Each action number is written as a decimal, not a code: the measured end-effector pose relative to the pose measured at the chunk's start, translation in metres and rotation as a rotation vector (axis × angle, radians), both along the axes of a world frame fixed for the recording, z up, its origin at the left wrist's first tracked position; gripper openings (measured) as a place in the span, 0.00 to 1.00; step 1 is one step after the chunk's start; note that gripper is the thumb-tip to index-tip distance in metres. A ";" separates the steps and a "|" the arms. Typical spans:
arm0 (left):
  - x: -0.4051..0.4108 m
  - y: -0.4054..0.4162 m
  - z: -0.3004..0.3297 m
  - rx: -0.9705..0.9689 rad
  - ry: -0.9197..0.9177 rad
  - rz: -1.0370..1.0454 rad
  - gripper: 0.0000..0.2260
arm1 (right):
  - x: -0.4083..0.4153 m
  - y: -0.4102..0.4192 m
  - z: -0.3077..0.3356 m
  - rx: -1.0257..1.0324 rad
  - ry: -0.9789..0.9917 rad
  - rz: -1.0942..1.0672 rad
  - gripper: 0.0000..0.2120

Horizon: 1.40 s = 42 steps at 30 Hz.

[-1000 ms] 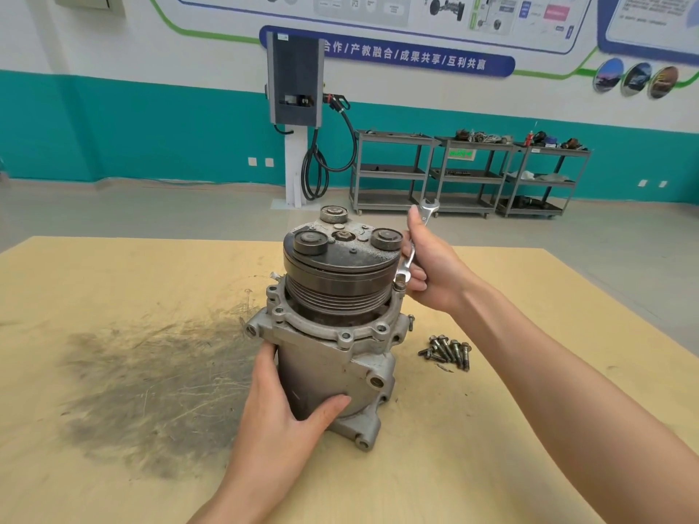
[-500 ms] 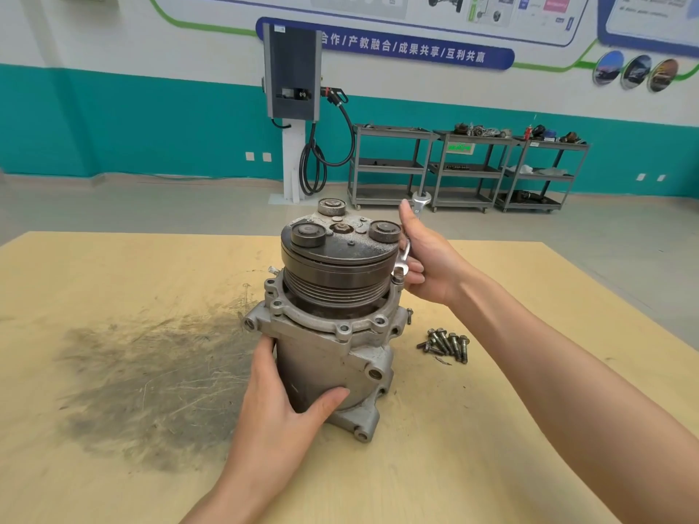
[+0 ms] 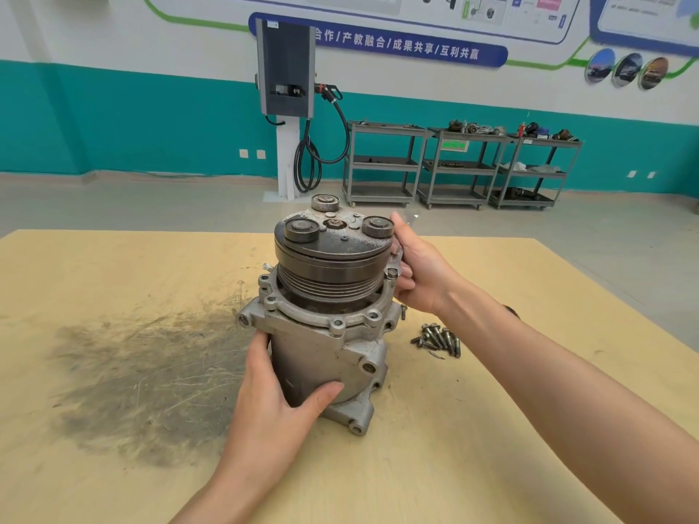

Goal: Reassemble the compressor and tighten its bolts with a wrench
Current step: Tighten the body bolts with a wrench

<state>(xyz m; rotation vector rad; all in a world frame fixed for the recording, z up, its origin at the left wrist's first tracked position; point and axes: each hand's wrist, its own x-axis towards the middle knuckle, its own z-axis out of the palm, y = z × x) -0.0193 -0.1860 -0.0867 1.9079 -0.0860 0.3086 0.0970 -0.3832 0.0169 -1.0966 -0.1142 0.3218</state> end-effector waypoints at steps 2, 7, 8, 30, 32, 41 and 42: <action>0.001 0.000 0.000 0.004 0.001 0.005 0.42 | -0.010 0.004 -0.008 0.100 0.023 -0.144 0.27; 0.001 0.000 -0.001 0.000 0.008 0.001 0.43 | -0.032 0.008 -0.015 0.037 -0.263 -0.622 0.28; 0.002 0.000 -0.001 0.004 0.005 0.003 0.45 | -0.038 0.009 -0.016 -0.018 -0.350 -0.688 0.29; 0.002 0.001 -0.003 -0.025 -0.021 -0.012 0.42 | -0.027 -0.008 0.008 -0.107 -0.118 -0.410 0.26; 0.002 0.000 -0.002 -0.034 -0.017 -0.013 0.41 | -0.024 -0.009 0.006 -0.064 -0.061 -0.344 0.26; 0.002 0.000 -0.002 -0.054 -0.020 -0.022 0.42 | -0.013 -0.005 0.005 -0.089 -0.131 -0.256 0.30; 0.002 0.000 -0.002 -0.055 -0.019 -0.024 0.41 | -0.014 -0.007 0.003 -0.068 -0.122 -0.242 0.30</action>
